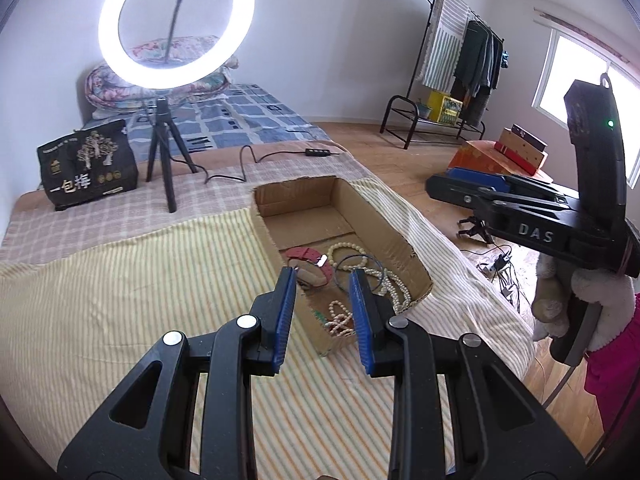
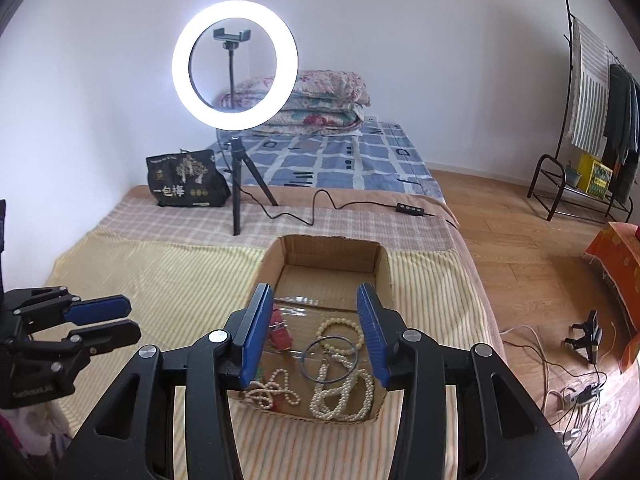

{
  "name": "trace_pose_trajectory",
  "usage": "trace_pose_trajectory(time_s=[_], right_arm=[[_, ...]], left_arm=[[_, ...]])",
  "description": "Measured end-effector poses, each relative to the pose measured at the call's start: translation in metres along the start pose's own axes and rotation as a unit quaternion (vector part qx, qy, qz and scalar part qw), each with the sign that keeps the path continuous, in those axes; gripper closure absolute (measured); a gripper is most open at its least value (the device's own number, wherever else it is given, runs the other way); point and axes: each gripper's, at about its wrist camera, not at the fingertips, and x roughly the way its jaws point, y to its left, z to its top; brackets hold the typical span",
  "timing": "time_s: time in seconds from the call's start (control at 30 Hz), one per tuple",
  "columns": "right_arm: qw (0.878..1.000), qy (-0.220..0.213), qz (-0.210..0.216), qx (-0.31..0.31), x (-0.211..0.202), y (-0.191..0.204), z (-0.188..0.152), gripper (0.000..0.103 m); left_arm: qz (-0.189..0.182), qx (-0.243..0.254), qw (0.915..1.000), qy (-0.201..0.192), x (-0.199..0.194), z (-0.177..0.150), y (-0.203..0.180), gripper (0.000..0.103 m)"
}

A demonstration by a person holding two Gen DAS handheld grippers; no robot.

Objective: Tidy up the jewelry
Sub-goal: 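Open the left tool over the box while the right tool releases the blue ring there, then withdraw both open tools from the box toward the pearl studs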

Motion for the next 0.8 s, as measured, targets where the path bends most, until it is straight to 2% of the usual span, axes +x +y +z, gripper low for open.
trace_pose_trajectory(time_s=[0.07,0.13,0.33,0.67,0.8], right_arm=[[1.000,-0.003,0.009,0.001,-0.005,0.007,-0.001,0.044],[1.000,-0.005,0.016,-0.001,-0.008,0.016,-0.002,0.036],[0.999,-0.007,0.031,-0.022,-0.015,0.047,-0.007,0.022],[0.995,0.006,0.056,-0.077,-0.005,0.093,-0.017,0.022],[0.995,0.000,0.059,-0.085,0.003,0.108,-0.022,0.022]], left_arm=[[0.010,0.001,0.9999,-0.002,-0.009,-0.003,0.007,0.076],[0.023,0.001,0.9997,-0.005,-0.019,-0.008,0.015,0.076],[0.053,-0.024,0.9983,-0.005,-0.042,-0.024,0.052,0.076],[0.106,-0.070,0.9918,0.009,-0.072,-0.060,0.126,0.076],[0.109,-0.088,0.9899,0.020,-0.077,-0.077,0.153,0.076]])
